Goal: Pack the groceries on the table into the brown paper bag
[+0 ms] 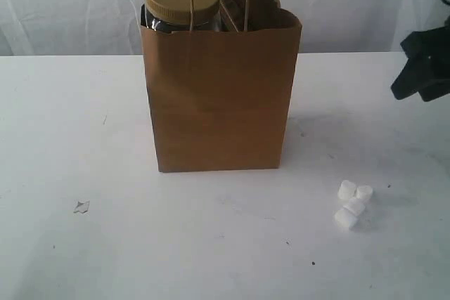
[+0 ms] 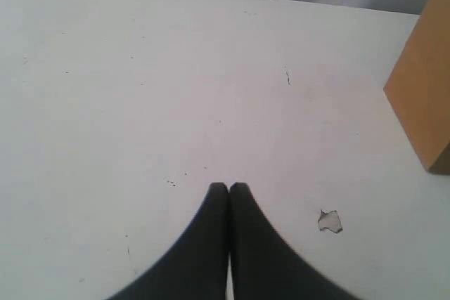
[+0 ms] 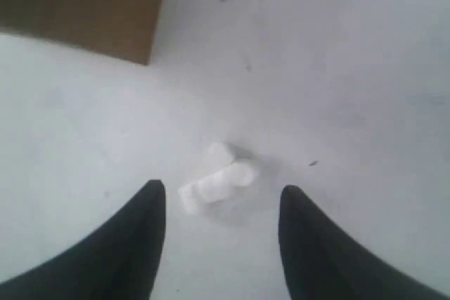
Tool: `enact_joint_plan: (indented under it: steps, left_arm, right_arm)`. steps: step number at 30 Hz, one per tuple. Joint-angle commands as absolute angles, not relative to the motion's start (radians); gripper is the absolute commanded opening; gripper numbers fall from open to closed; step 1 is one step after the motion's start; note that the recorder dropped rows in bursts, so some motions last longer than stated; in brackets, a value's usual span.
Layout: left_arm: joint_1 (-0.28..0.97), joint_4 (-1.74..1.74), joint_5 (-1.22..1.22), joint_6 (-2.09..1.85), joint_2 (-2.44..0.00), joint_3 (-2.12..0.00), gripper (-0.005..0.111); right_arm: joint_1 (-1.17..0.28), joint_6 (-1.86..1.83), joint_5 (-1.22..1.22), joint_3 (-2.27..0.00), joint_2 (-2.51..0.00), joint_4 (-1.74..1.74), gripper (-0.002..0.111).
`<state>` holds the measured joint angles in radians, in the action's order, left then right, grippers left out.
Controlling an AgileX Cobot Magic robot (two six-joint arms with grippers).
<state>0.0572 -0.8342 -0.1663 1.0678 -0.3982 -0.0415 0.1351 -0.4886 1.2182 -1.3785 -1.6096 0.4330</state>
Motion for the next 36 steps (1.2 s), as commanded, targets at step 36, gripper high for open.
enact_joint_plan:
  steps: [36]
  left_arm:
    - [0.063, -0.846, -0.164, 1.074, -0.391, -0.038, 0.0]
  right_arm:
    - [-0.121, -0.651, 0.641, -1.021, -1.833, 0.272, 0.047]
